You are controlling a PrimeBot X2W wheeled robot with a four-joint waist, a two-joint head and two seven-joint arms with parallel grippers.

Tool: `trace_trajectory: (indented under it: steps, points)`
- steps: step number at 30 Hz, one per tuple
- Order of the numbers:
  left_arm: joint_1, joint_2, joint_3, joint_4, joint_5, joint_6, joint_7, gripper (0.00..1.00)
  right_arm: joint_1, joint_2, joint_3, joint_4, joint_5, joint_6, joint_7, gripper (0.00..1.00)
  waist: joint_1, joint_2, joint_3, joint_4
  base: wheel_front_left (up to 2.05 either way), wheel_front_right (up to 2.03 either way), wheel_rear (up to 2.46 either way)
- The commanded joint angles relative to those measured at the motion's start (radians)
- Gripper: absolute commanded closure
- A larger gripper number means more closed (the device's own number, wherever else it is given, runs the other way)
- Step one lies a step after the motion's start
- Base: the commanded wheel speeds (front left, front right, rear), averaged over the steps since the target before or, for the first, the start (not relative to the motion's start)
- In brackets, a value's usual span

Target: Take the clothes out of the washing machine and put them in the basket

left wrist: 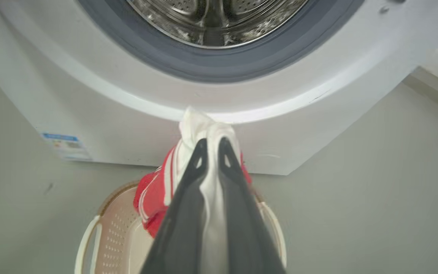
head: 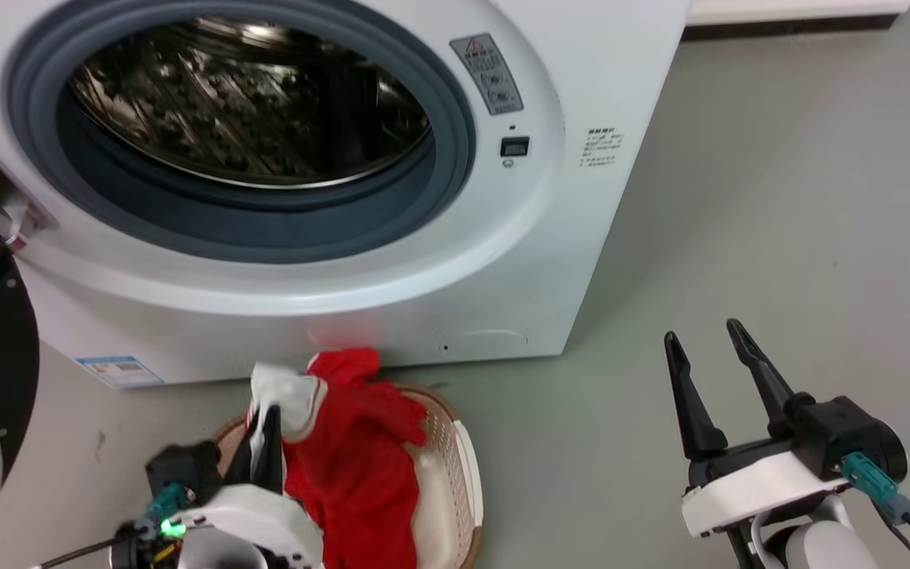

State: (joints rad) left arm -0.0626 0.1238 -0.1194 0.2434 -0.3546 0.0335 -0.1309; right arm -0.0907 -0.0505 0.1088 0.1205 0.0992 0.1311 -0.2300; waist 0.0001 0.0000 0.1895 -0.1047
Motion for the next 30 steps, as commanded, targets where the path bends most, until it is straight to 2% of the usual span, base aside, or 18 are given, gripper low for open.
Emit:
trace_trajectory:
  steps: [1,5,12,19,30]
  points:
    - [-0.029,0.000,0.001,0.050,-0.004,-0.008,-0.017,1.00,-0.019,0.001,0.006,0.001,0.008,-0.001,-0.007,0.00,-0.0001,0.0000,0.034,-0.005,0.00,0.00,0.00]
    - [-0.081,-0.001,0.004,0.204,-0.010,-0.023,-0.049,1.00,-0.044,0.001,0.014,0.001,0.009,-0.001,-0.011,0.00,-0.0001,0.0000,0.081,-0.012,0.00,0.00,0.00]
    - [-0.271,0.020,0.032,0.519,-0.023,-0.043,-0.108,1.00,-0.117,0.001,0.043,-0.008,0.010,-0.001,-0.020,0.00,-0.0001,0.0000,0.241,-0.053,0.00,0.00,0.00]
    - [-0.453,0.069,0.077,0.747,-0.022,-0.045,-0.135,1.00,-0.174,0.001,0.054,-0.008,0.019,-0.001,-0.032,0.00,-0.0001,0.0000,0.407,-0.104,0.00,0.00,0.00]
    - [-0.548,0.082,0.111,0.874,-0.020,-0.039,-0.135,1.00,-0.220,0.001,0.071,-0.022,0.020,-0.001,-0.035,0.00,-0.0001,0.0000,0.509,-0.112,0.00,0.00,0.00]
